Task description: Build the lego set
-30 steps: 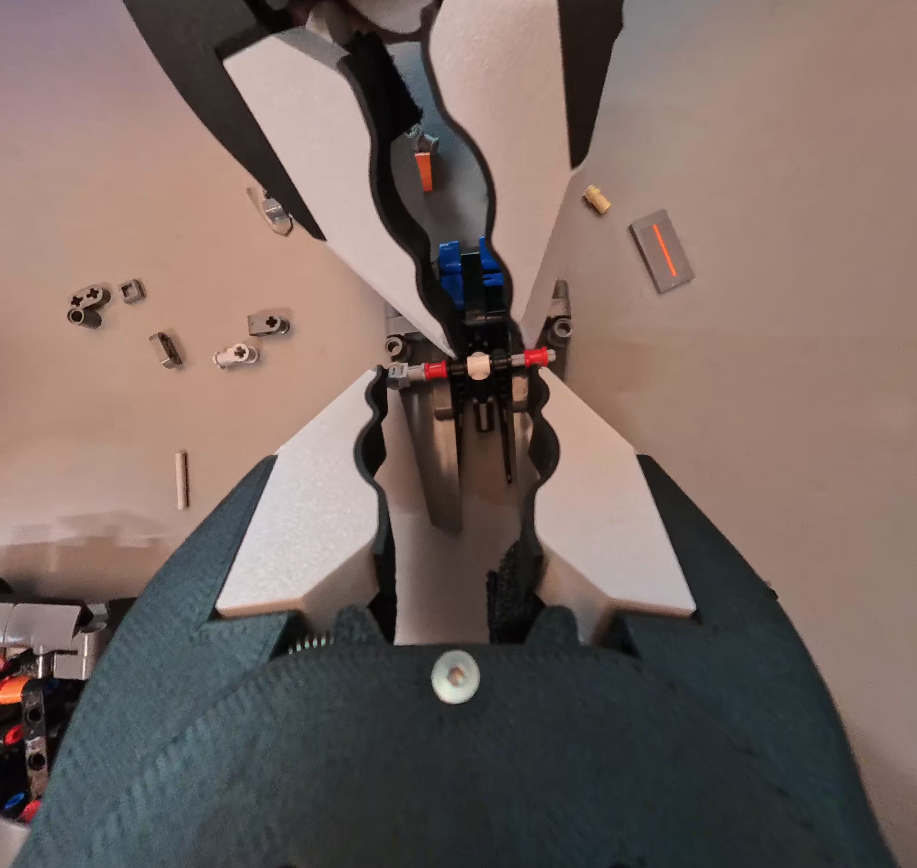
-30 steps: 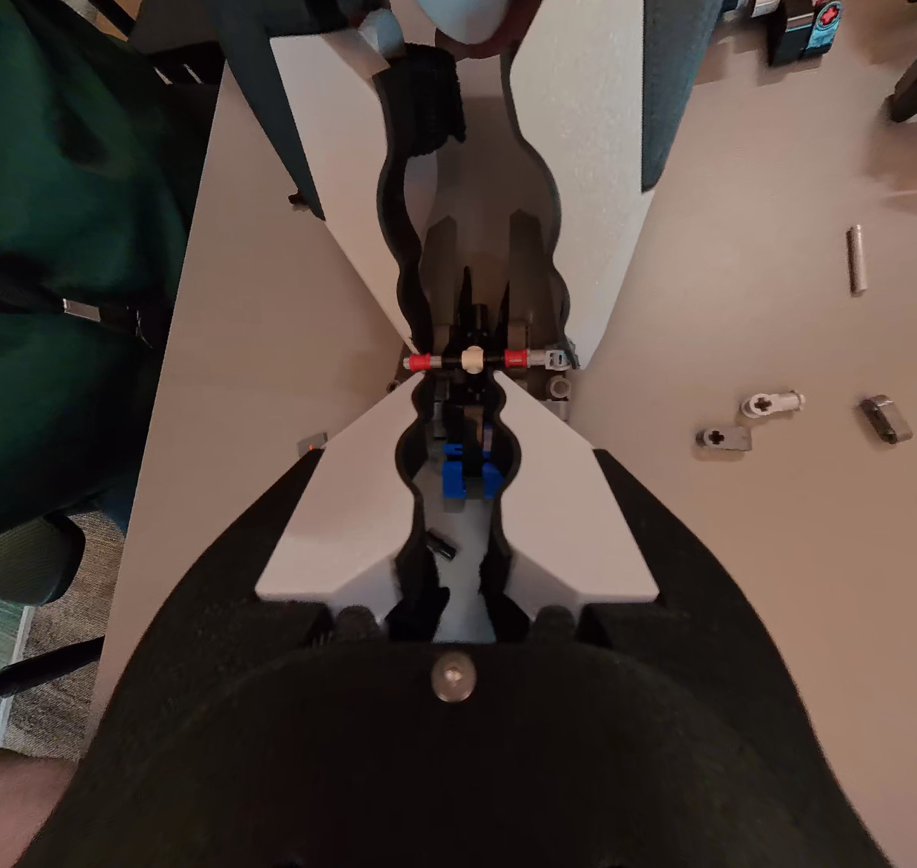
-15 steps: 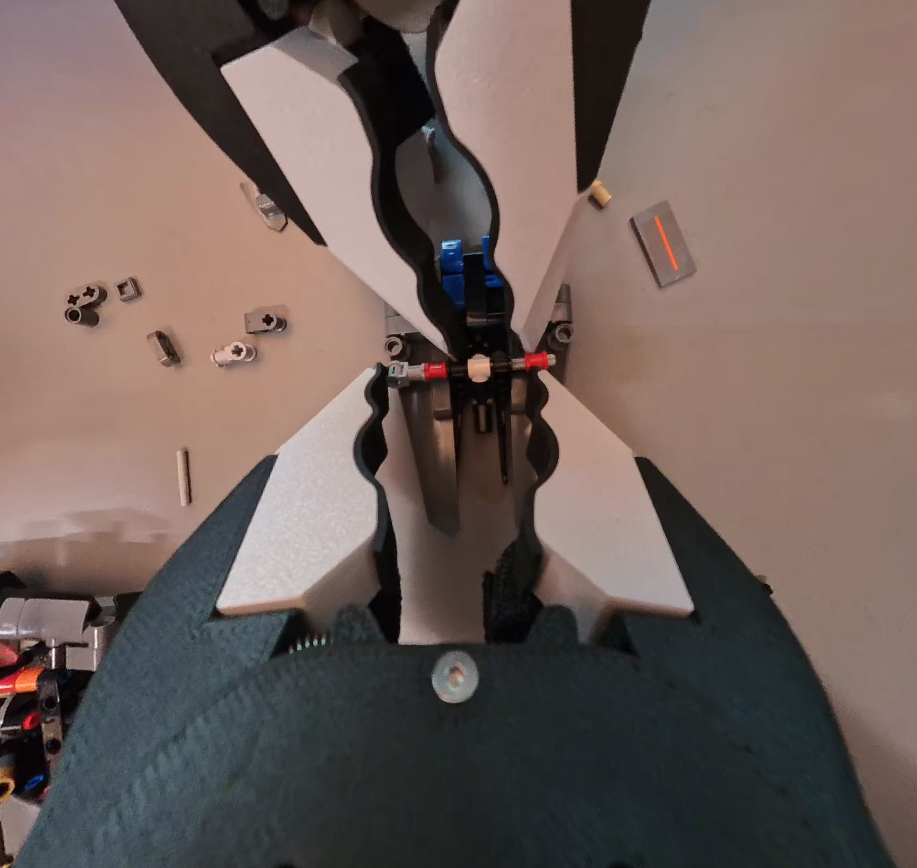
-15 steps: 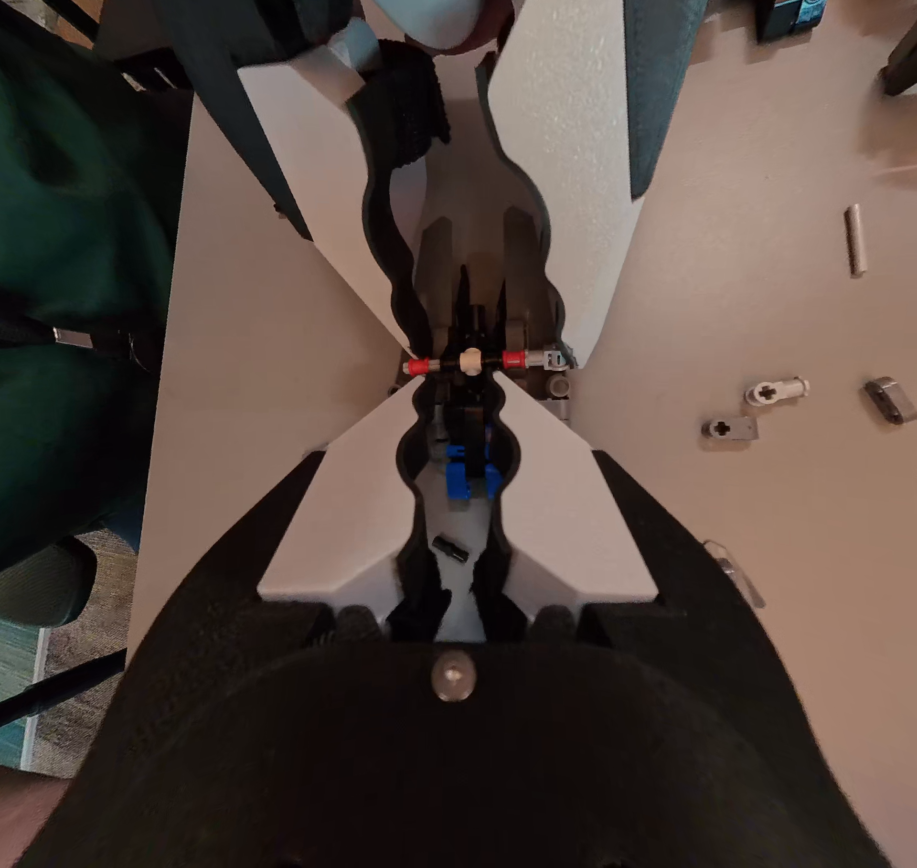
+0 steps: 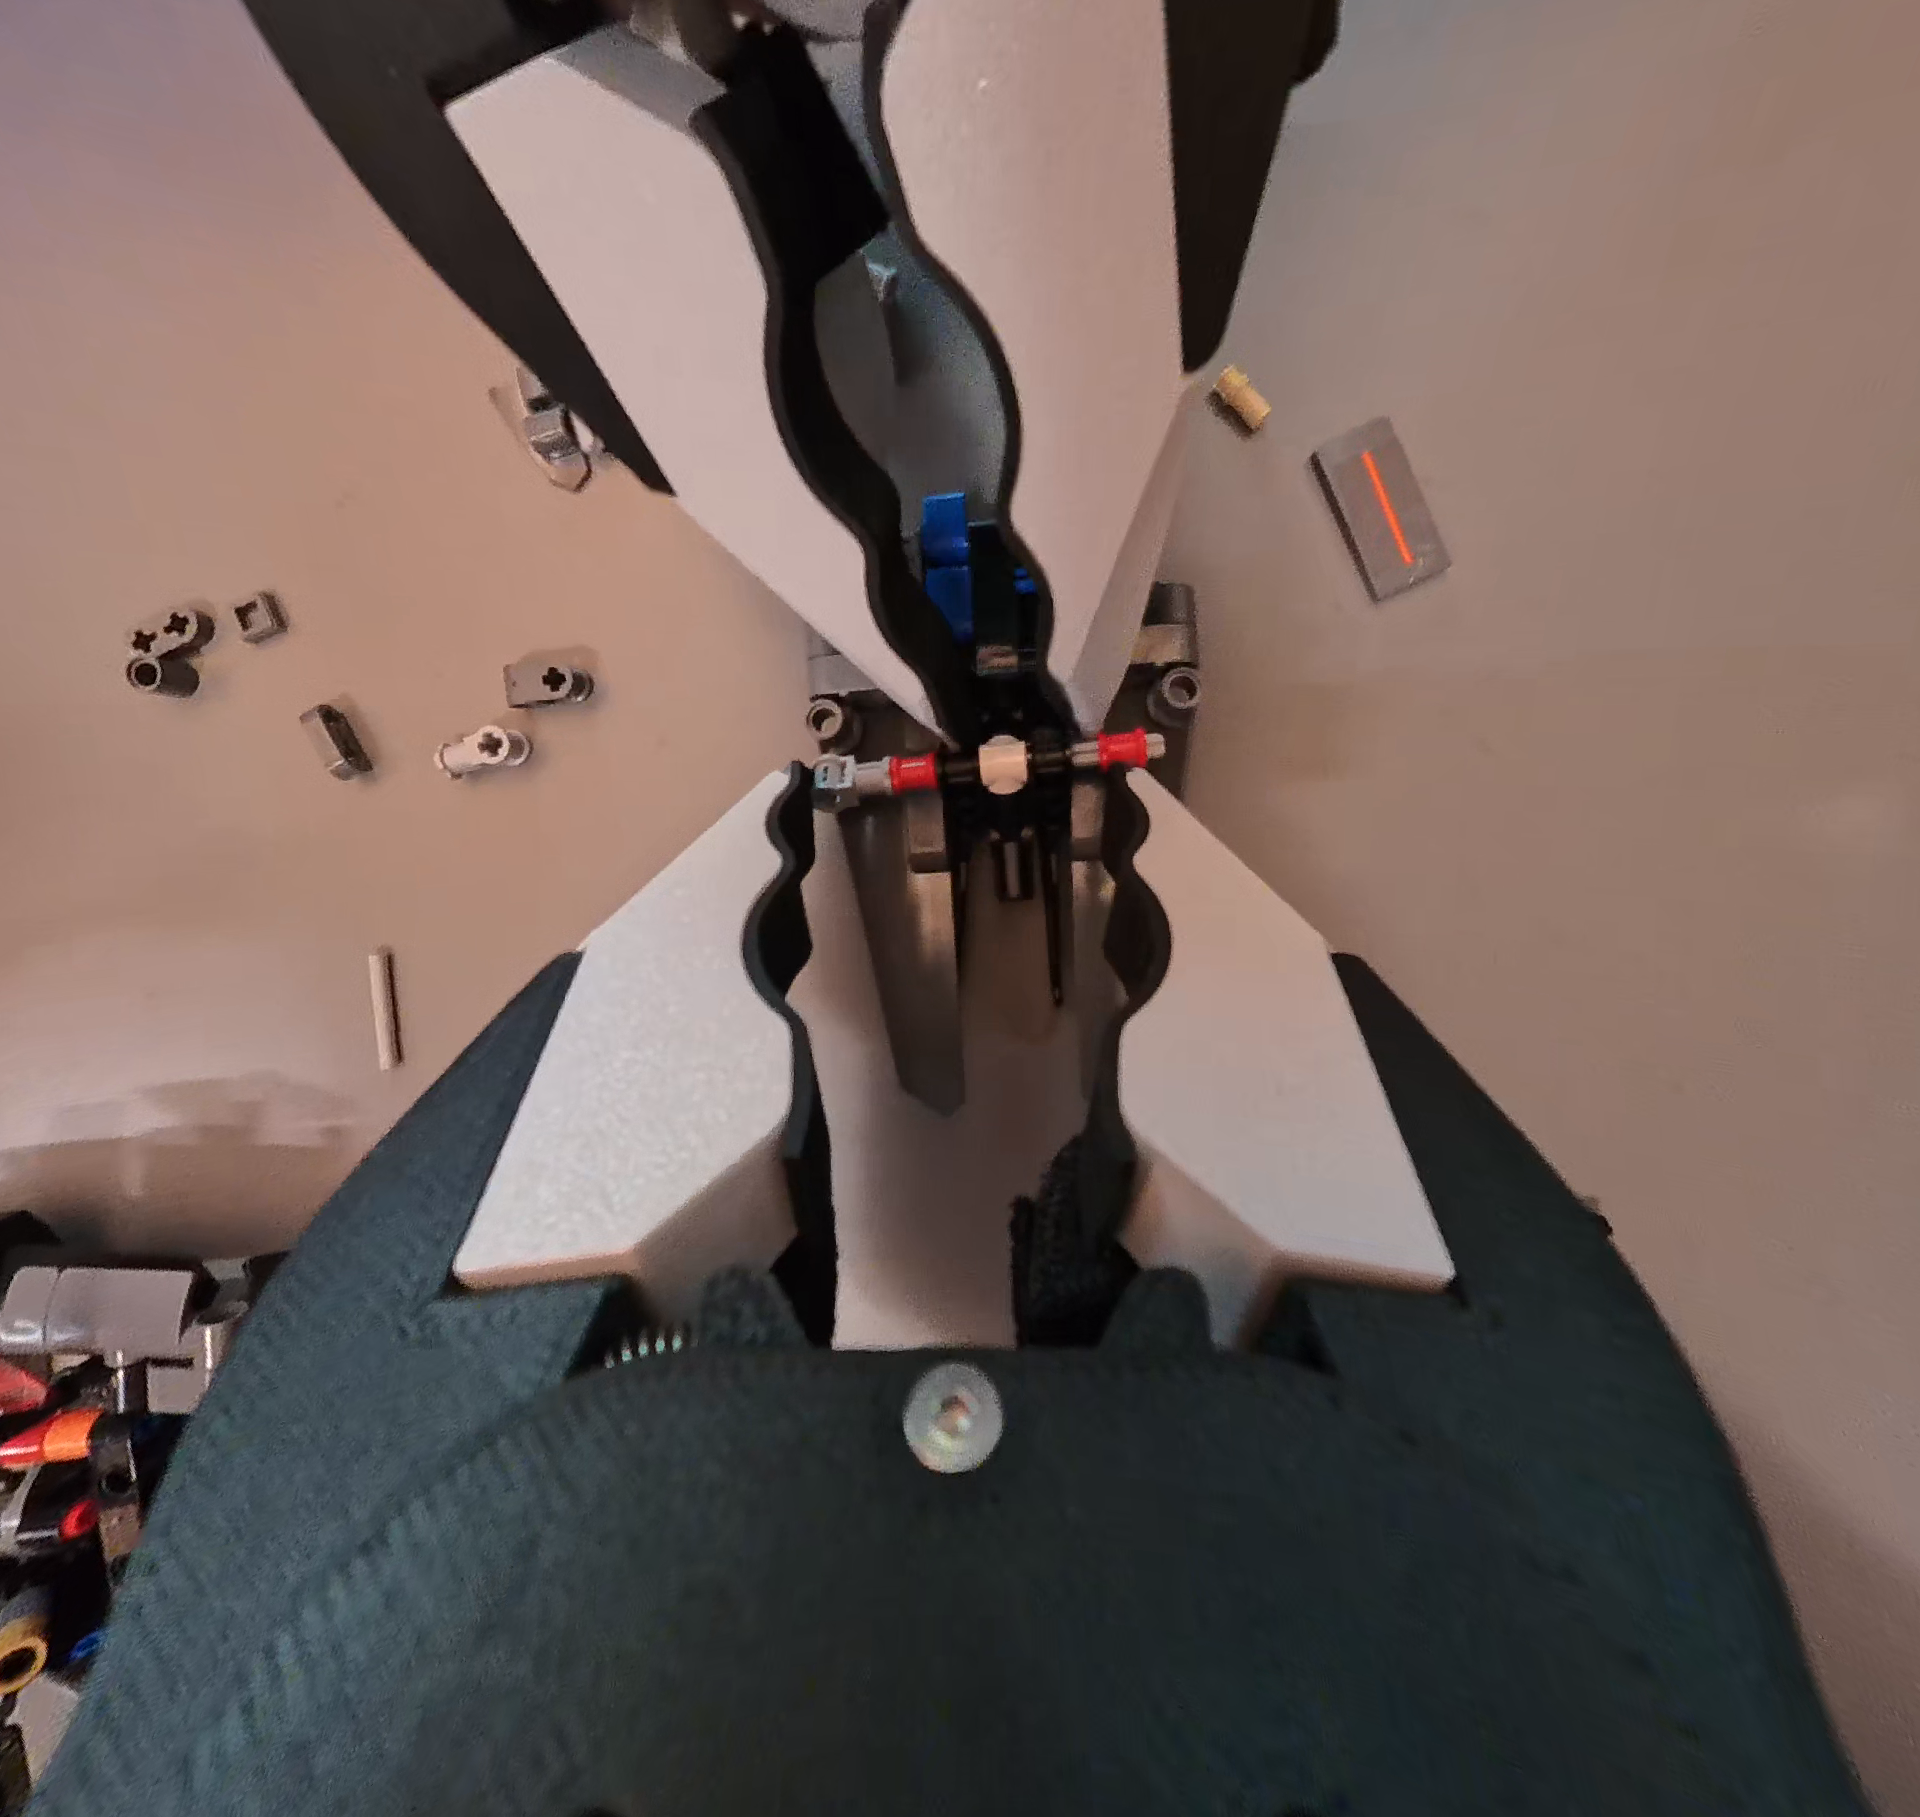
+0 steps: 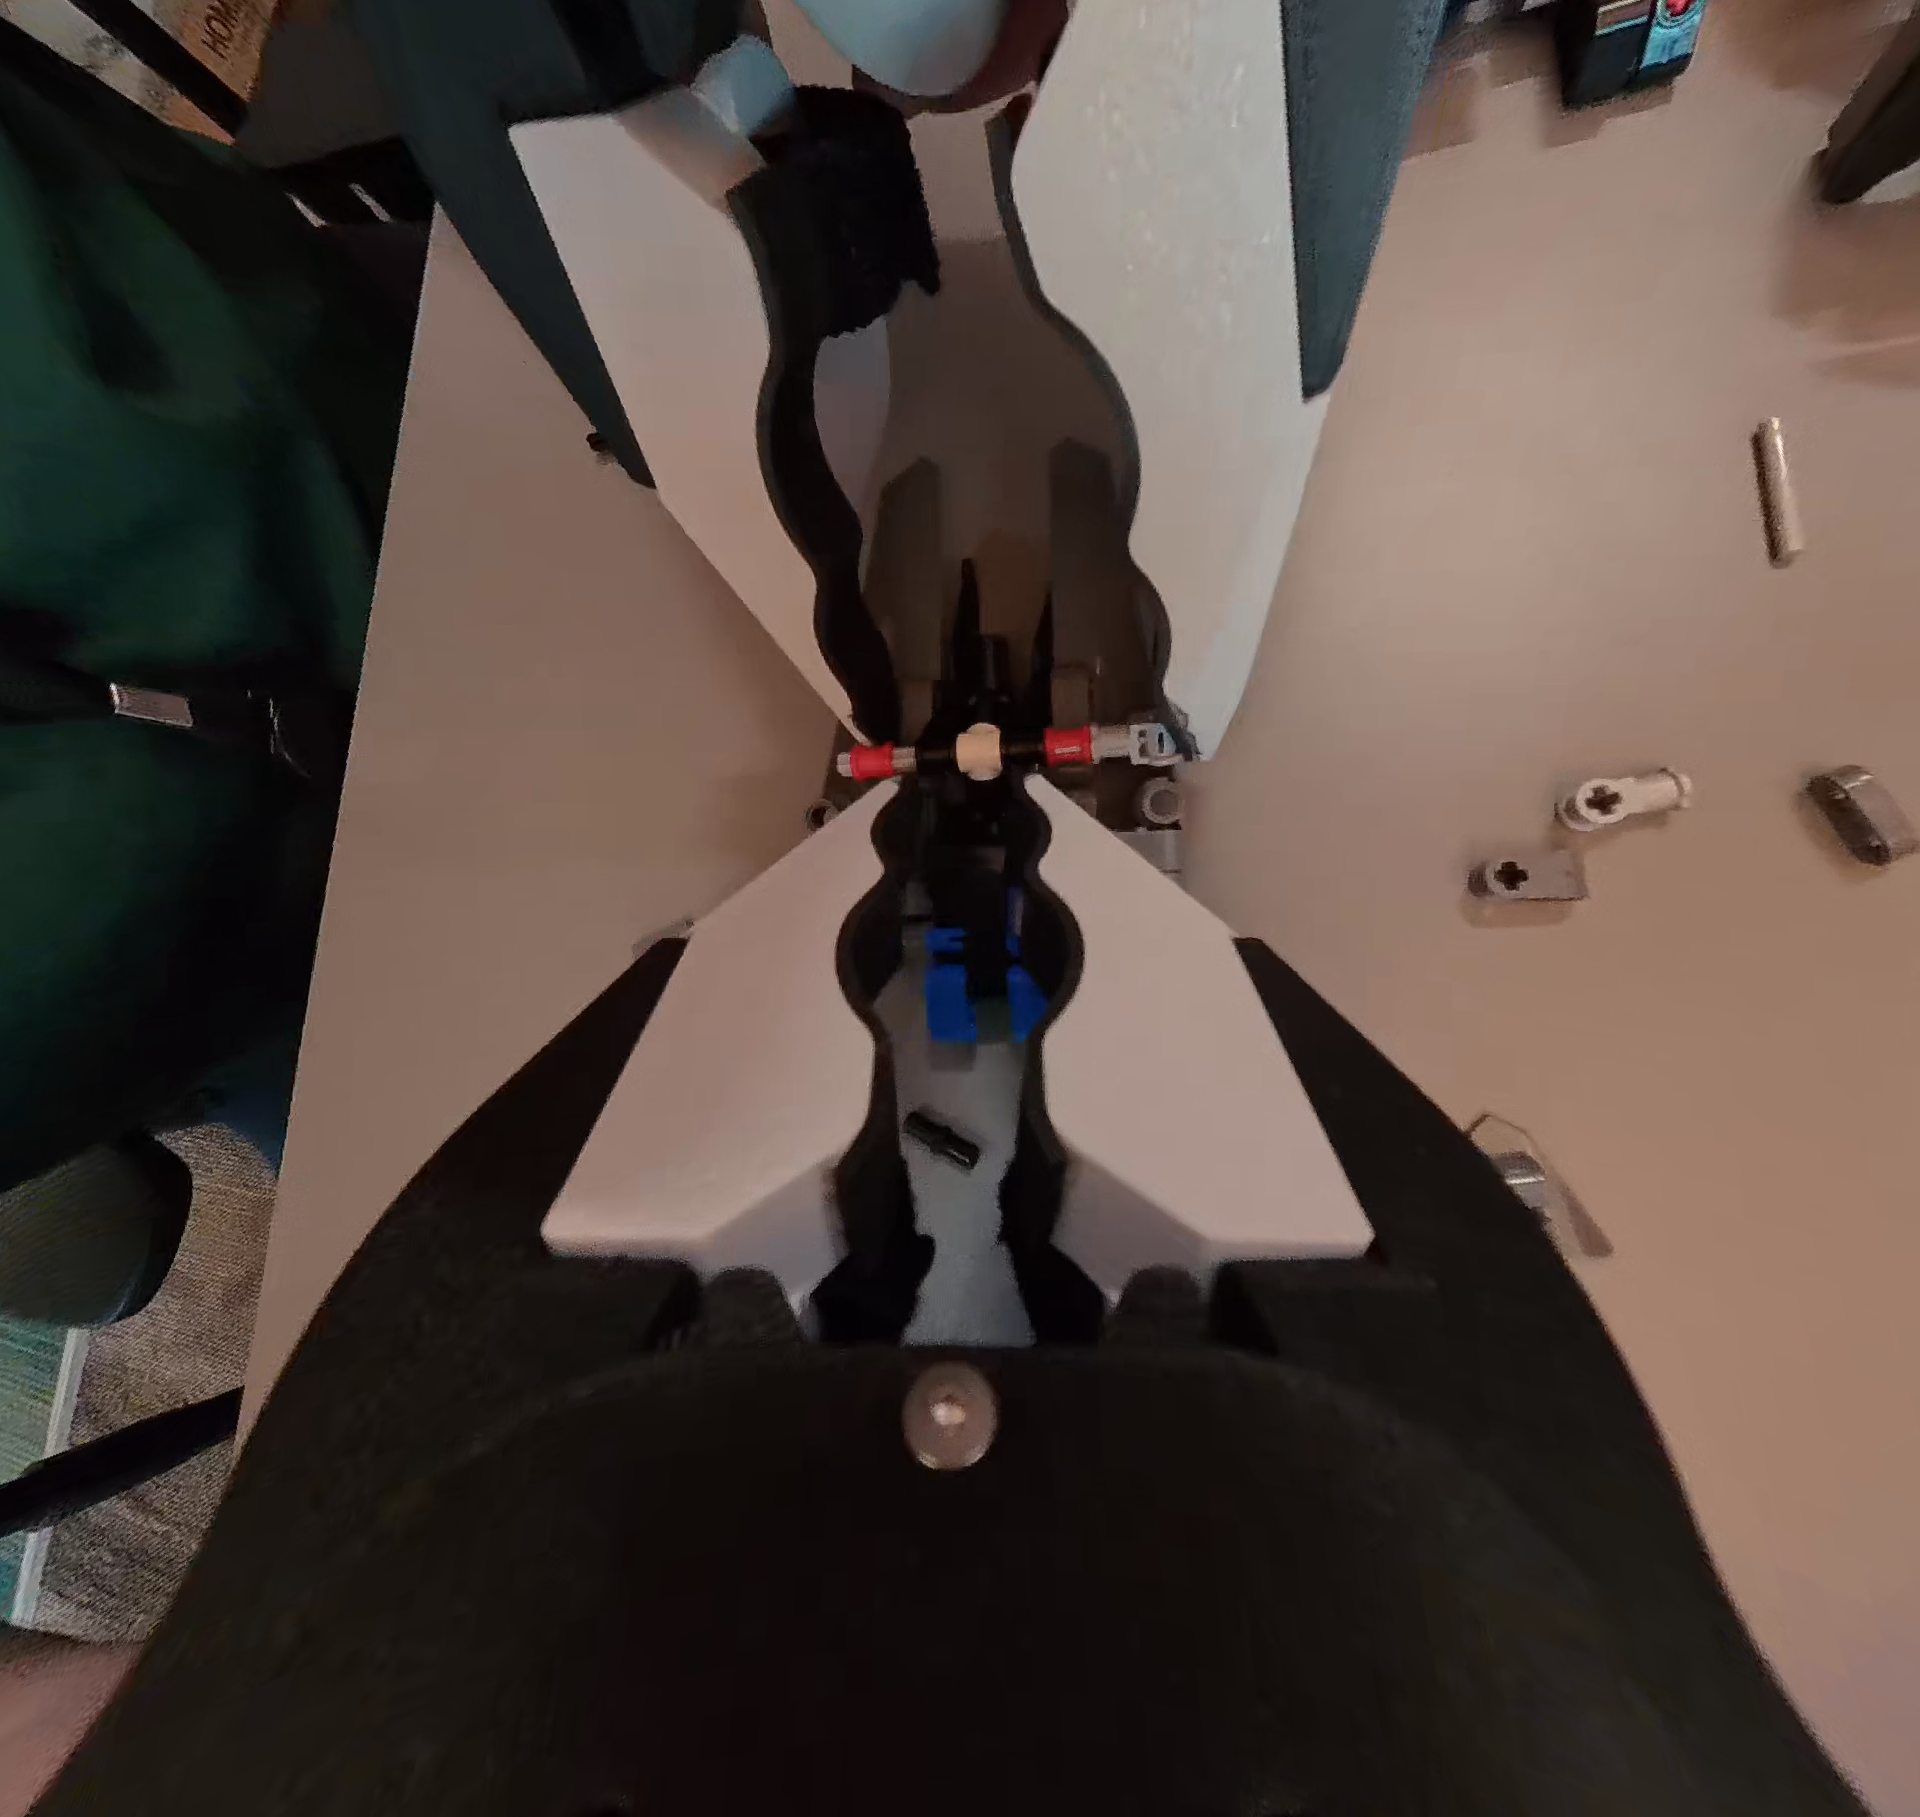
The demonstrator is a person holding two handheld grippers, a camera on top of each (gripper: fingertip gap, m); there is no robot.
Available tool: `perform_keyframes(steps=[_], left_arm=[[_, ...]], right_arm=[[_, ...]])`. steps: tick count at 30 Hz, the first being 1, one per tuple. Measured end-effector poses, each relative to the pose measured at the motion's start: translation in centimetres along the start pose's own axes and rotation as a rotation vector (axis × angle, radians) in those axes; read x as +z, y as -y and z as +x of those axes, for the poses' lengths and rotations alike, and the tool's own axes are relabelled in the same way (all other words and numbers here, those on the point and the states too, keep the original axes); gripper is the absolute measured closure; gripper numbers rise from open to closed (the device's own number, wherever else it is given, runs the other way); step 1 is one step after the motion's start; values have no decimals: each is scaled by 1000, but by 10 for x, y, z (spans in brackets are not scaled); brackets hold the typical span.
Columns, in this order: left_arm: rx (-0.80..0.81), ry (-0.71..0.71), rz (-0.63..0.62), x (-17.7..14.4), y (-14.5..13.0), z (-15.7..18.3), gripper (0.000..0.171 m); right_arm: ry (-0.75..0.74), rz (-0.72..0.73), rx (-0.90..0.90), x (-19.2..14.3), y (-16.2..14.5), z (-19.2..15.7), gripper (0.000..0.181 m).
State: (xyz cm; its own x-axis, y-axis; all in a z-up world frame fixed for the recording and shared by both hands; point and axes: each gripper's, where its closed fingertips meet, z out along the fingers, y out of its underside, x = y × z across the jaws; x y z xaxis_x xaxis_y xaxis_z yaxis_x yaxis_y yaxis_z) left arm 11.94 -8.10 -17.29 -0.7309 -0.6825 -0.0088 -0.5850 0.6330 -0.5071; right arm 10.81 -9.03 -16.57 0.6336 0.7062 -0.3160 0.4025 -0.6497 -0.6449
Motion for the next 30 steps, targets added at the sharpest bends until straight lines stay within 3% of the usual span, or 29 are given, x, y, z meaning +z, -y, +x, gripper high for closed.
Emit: perform_keyframes(steps=[4,7,10,30], left_arm=[[-3,-8,13,1,1,1,117],[-4,-13,12,1,1,1,117],[-6,-22,15,1,1,1,117],[-3,-4,9,1,2,1,117]], right_arm=[[29,22,21,-1,0,-1,167],[70,37,18,-4,2,-7,155],[68,57,42,-4,3,-3,162],[28,56,57,-2,3,-4,162]])
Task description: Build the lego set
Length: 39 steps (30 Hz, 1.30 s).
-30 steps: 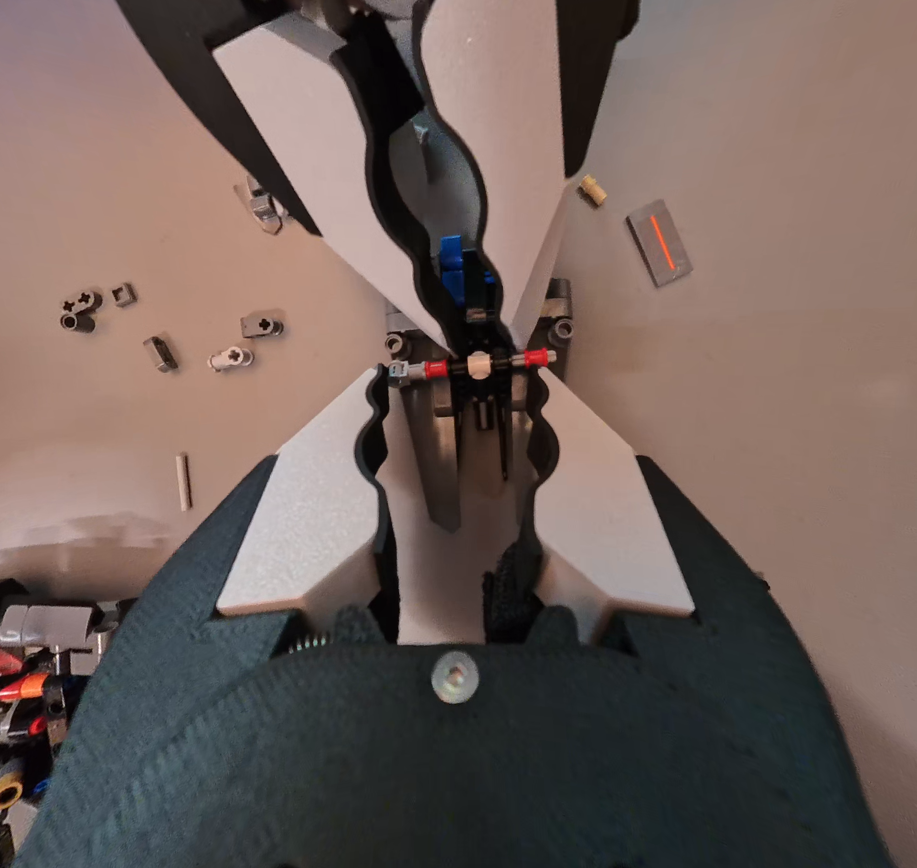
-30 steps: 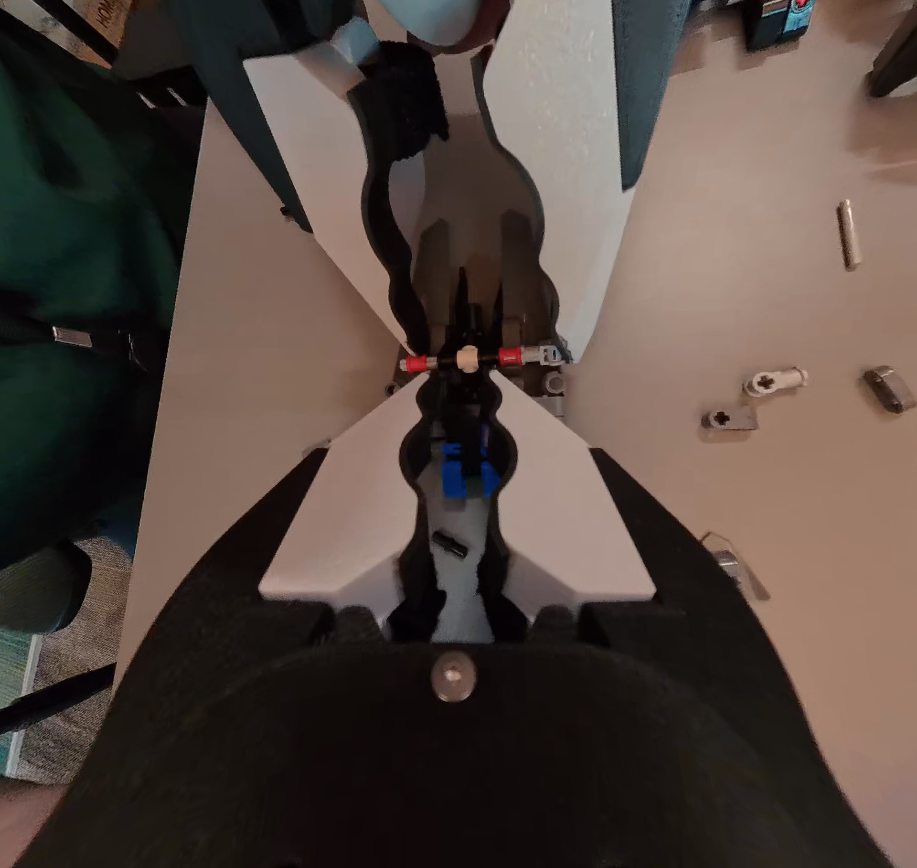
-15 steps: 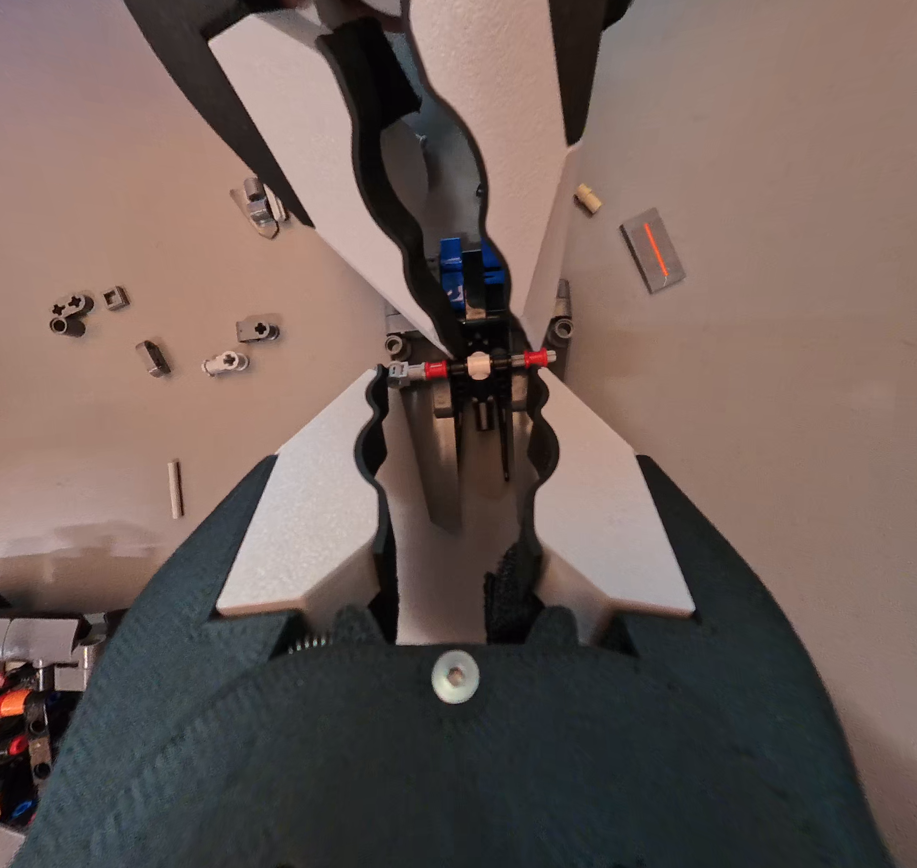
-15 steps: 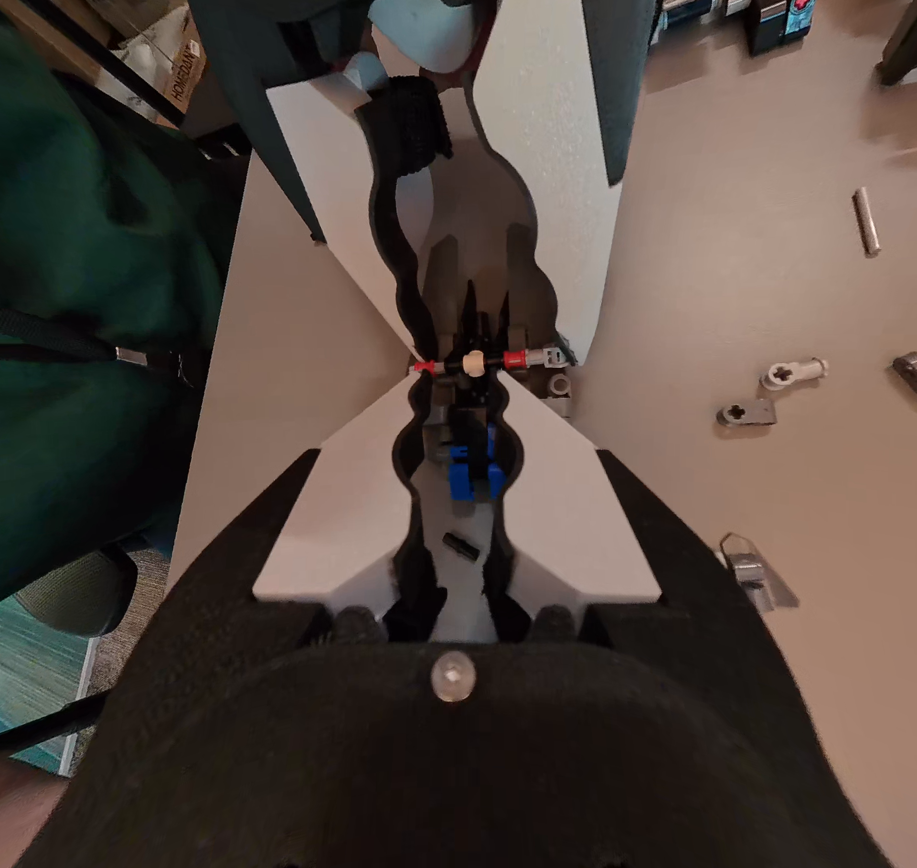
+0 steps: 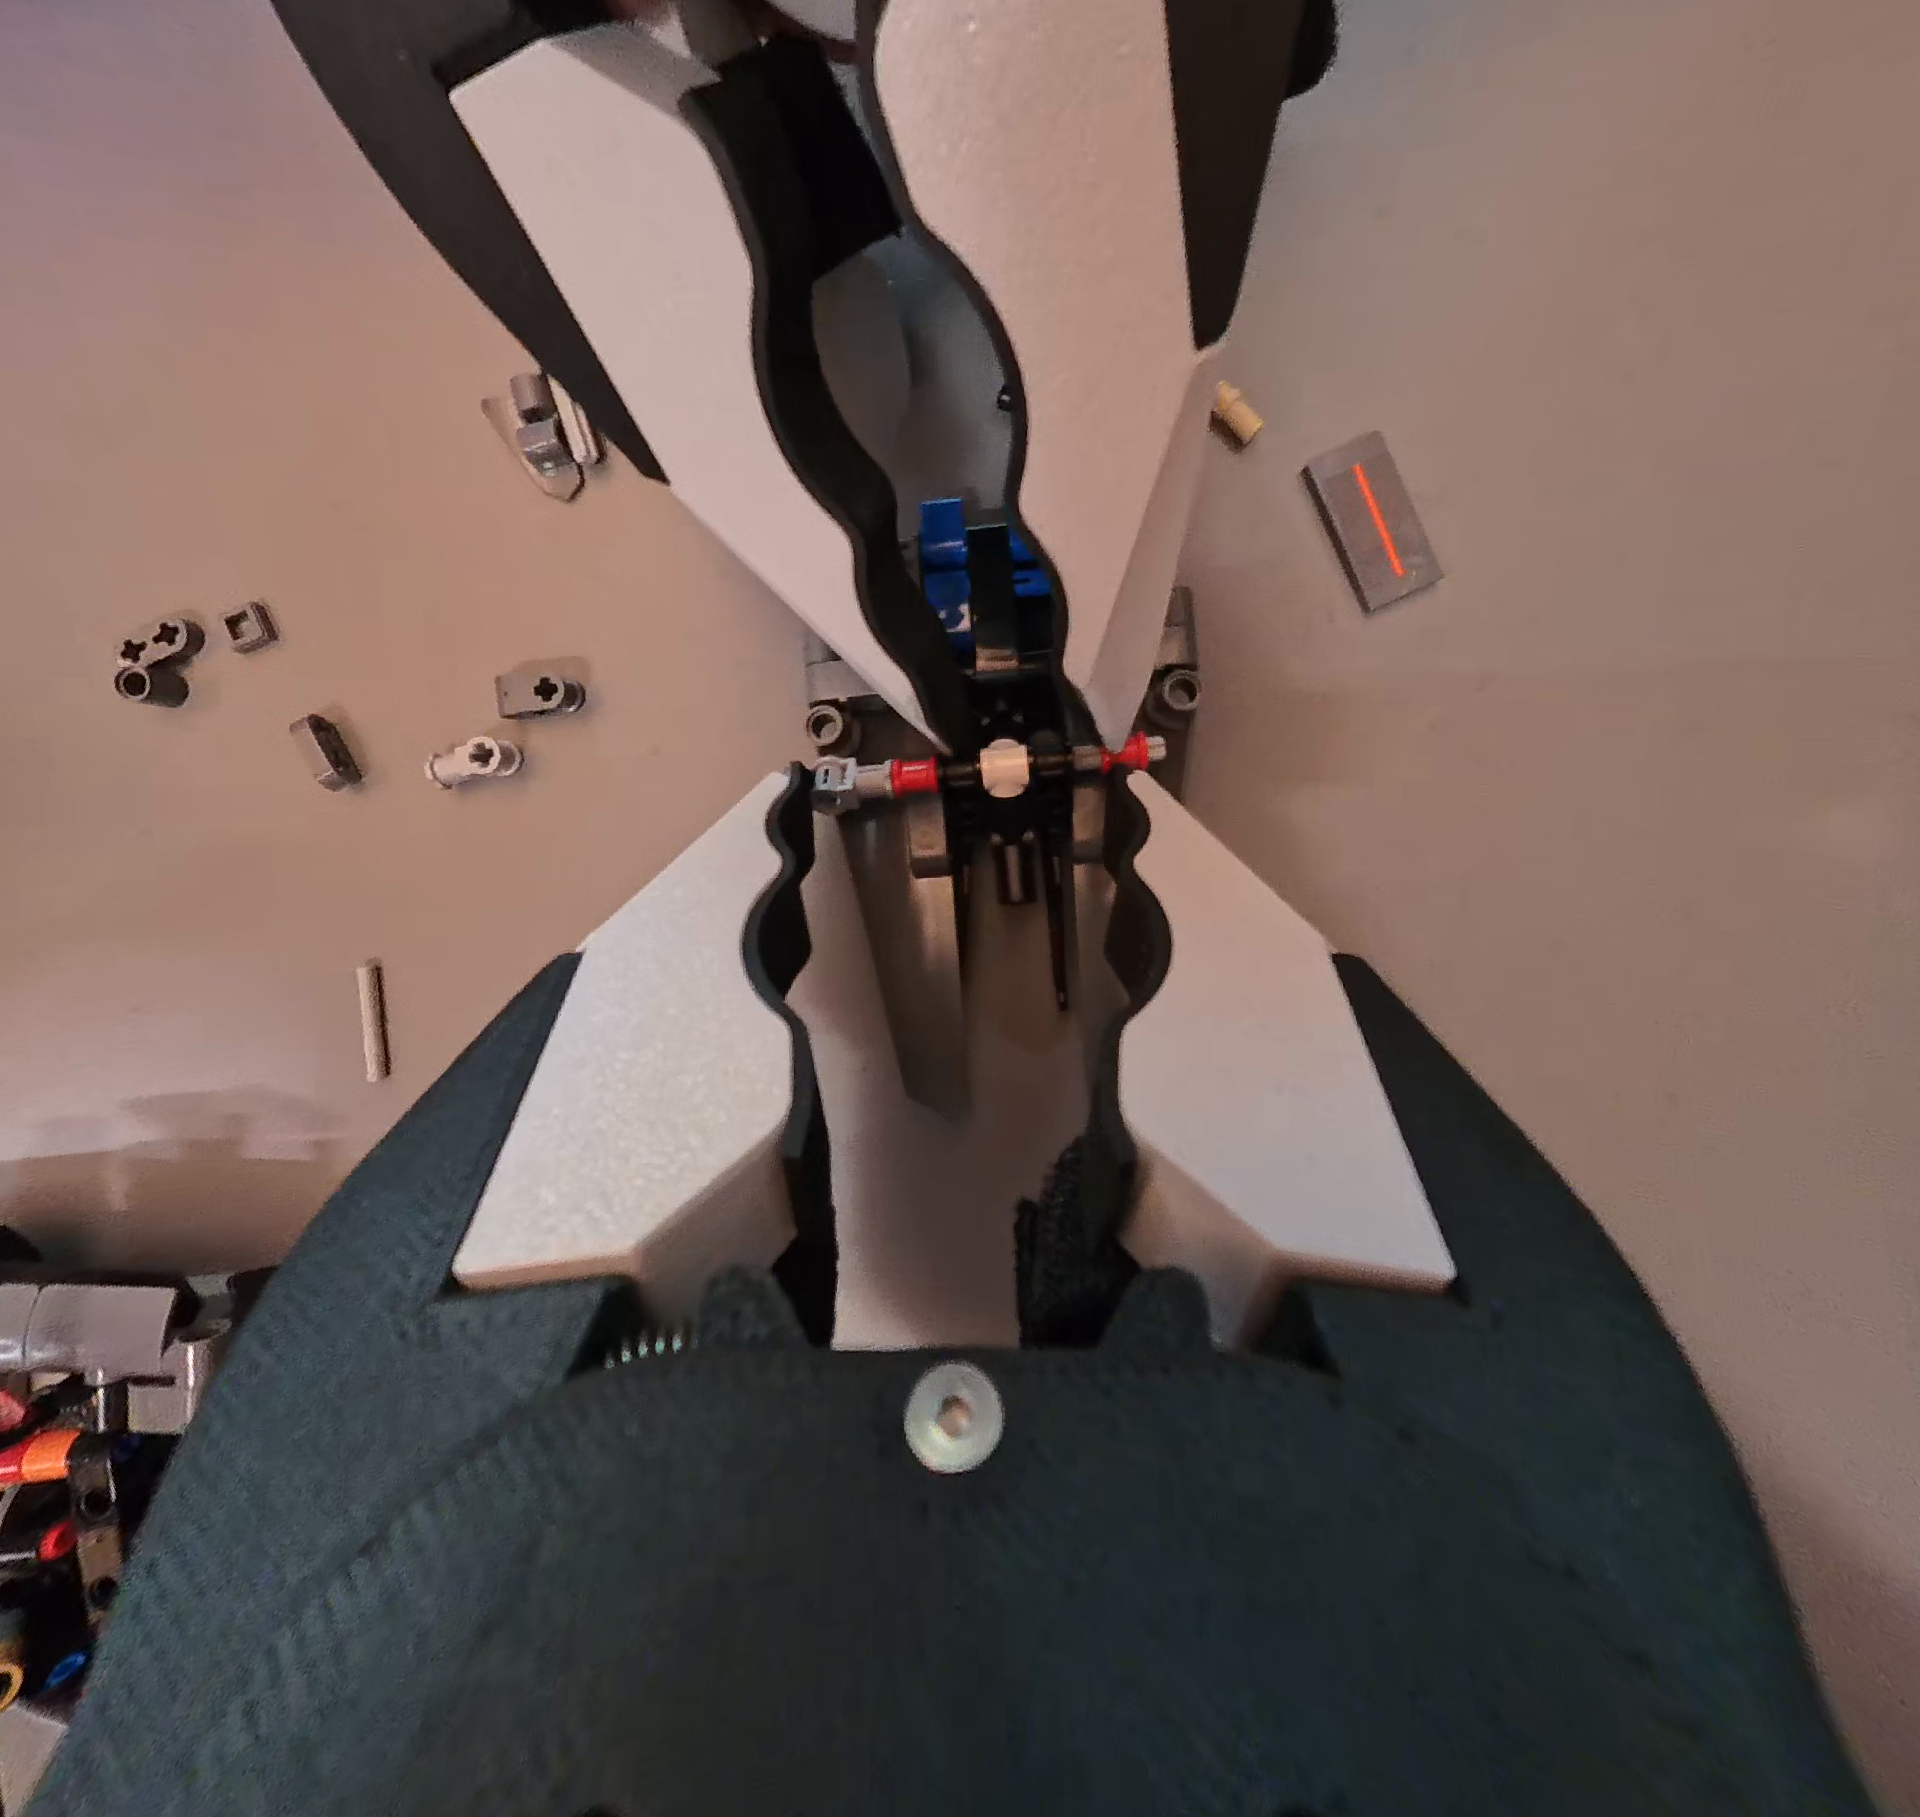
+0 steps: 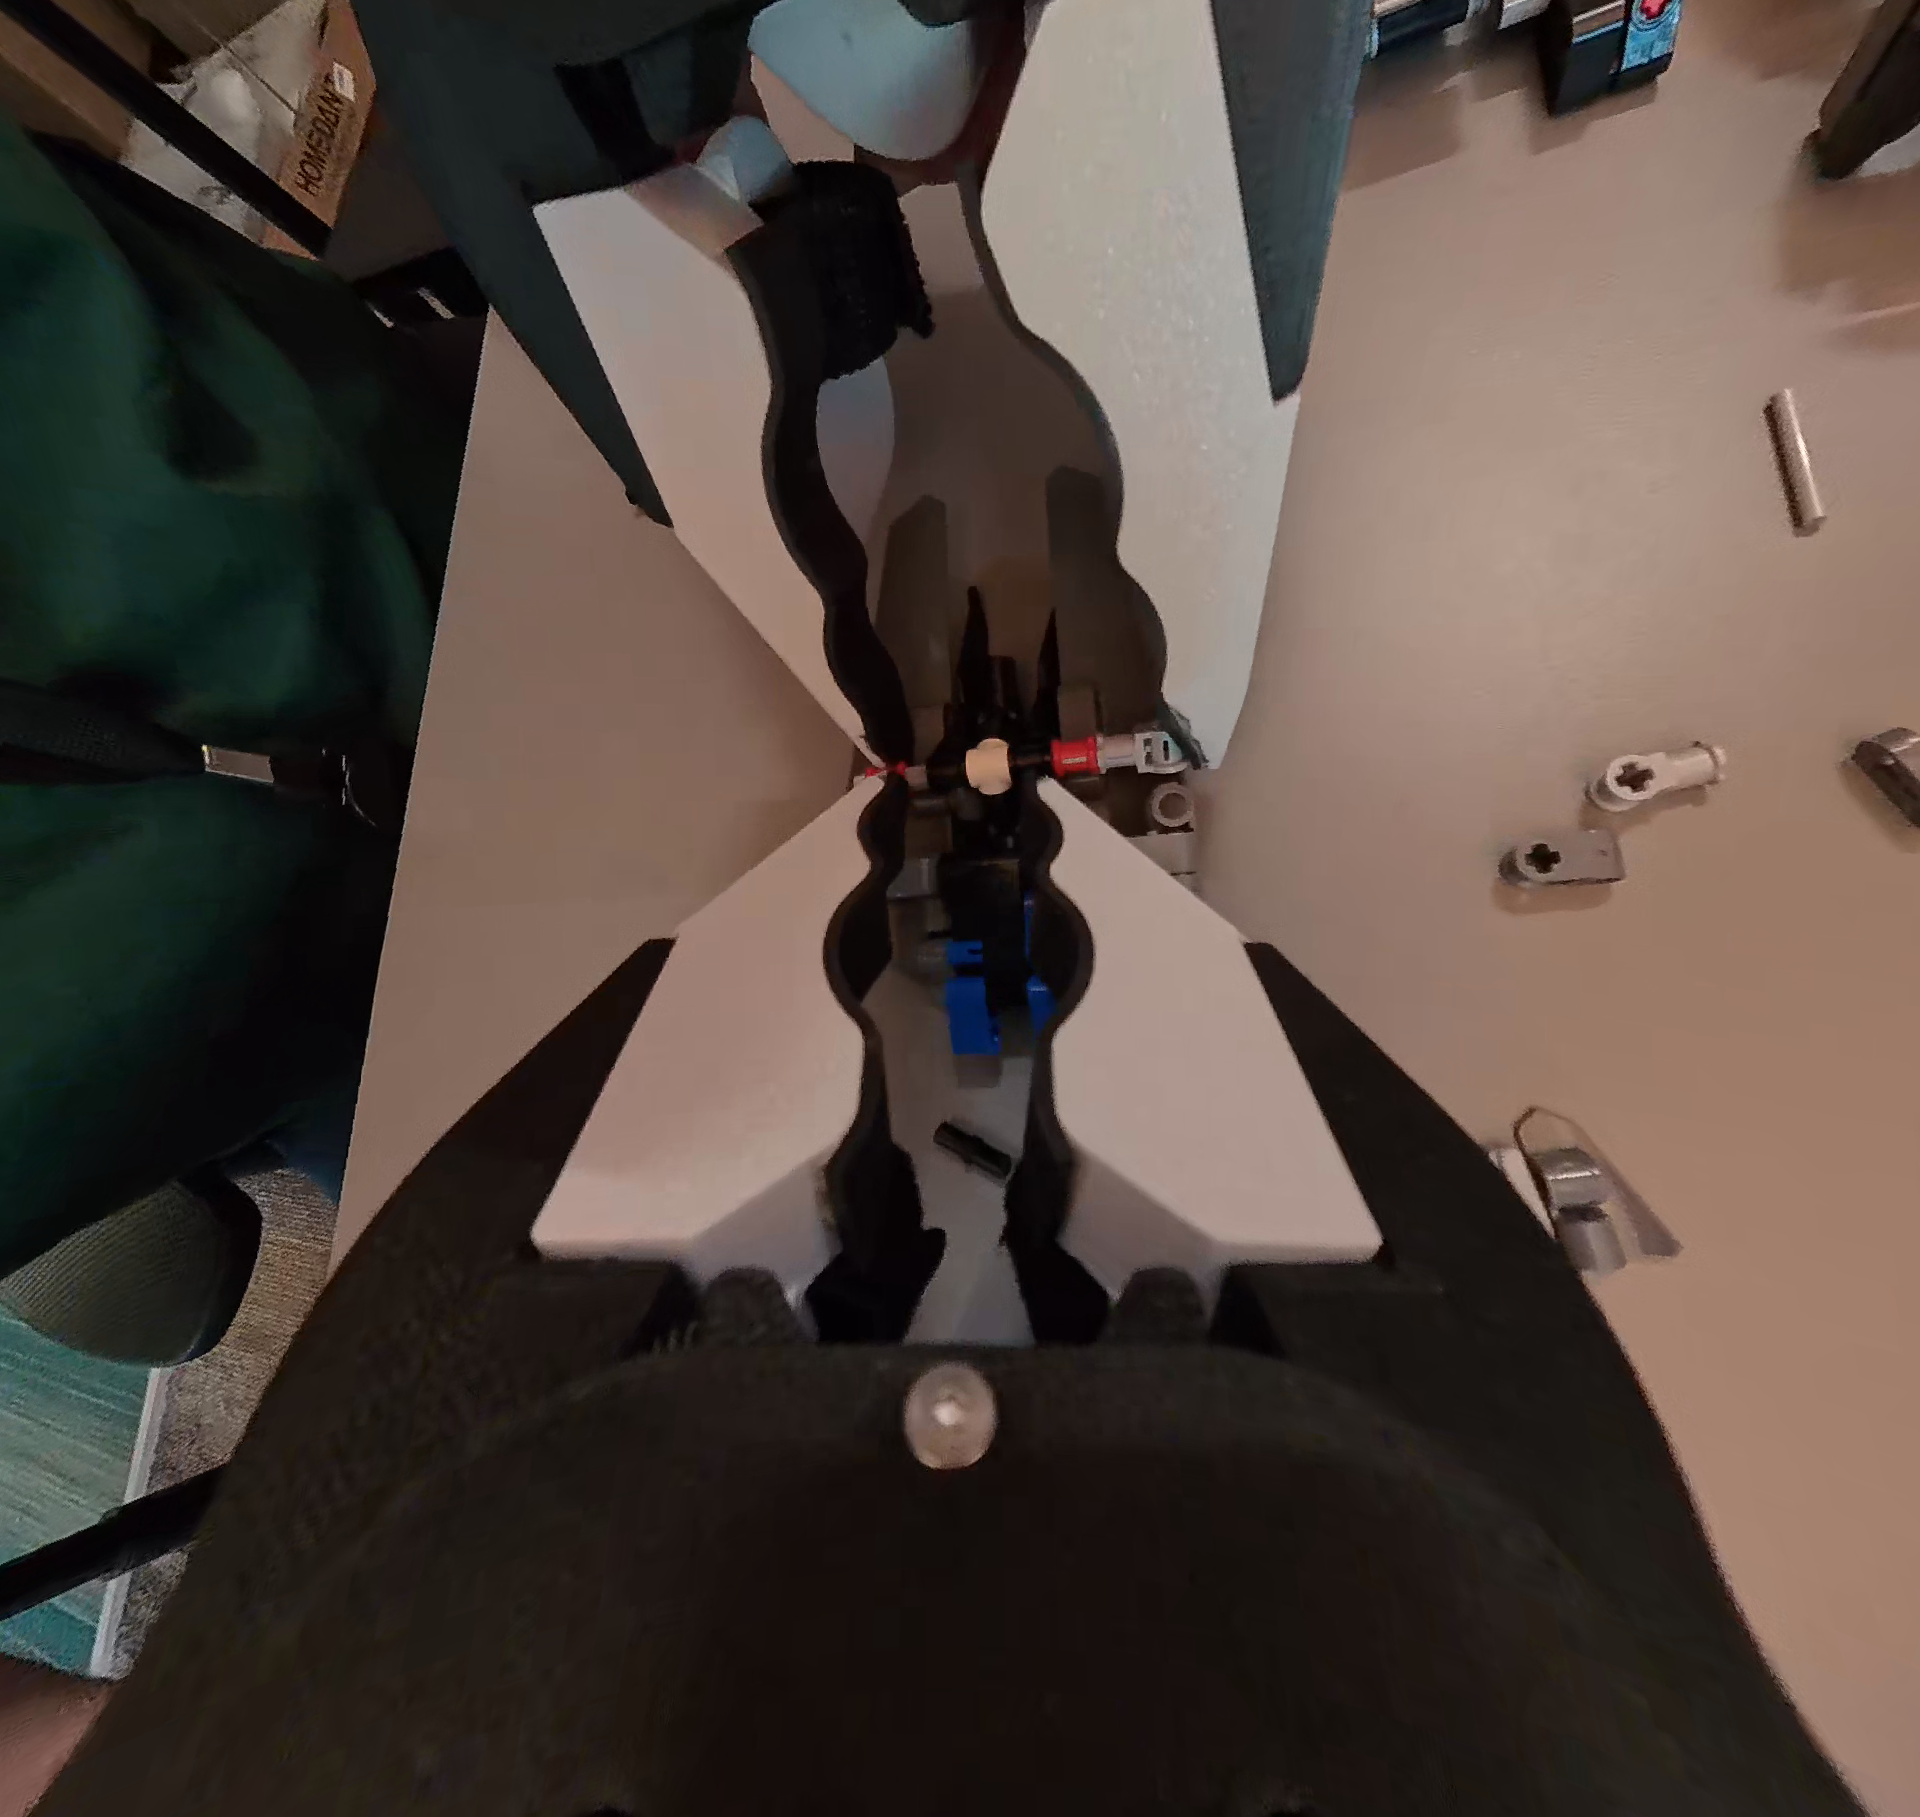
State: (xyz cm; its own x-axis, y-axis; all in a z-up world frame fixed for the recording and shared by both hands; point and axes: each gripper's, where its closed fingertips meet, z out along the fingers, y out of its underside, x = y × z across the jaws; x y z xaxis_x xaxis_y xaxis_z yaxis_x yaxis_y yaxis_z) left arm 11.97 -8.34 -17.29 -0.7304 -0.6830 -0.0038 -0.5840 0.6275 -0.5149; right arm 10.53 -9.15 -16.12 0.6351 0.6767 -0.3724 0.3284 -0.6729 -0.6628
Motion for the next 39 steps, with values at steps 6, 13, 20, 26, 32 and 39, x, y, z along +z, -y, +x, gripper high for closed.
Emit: perform_keyframes(steps=[6,13,20,26,32,39], left_arm=[[-1,9,-4,0,0,0,117],[8,15,-23,0,-1,0,118],[10,18,-35,-1,-2,0,119],[11,9,-35,-1,-2,-1,119],[25,-1,-49,-1,-2,-1,119],[27,-12,-43,-1,-2,-1,119]], right_arm=[[-11,-10,-7,1,0,0,163],[-20,-19,-2,2,0,1,164],[-20,-15,1,2,0,1,165],[-28,-21,-1,2,0,1,165],[-32,-19,-8,2,0,1,165],[-45,-15,-19,1,1,2,169]])
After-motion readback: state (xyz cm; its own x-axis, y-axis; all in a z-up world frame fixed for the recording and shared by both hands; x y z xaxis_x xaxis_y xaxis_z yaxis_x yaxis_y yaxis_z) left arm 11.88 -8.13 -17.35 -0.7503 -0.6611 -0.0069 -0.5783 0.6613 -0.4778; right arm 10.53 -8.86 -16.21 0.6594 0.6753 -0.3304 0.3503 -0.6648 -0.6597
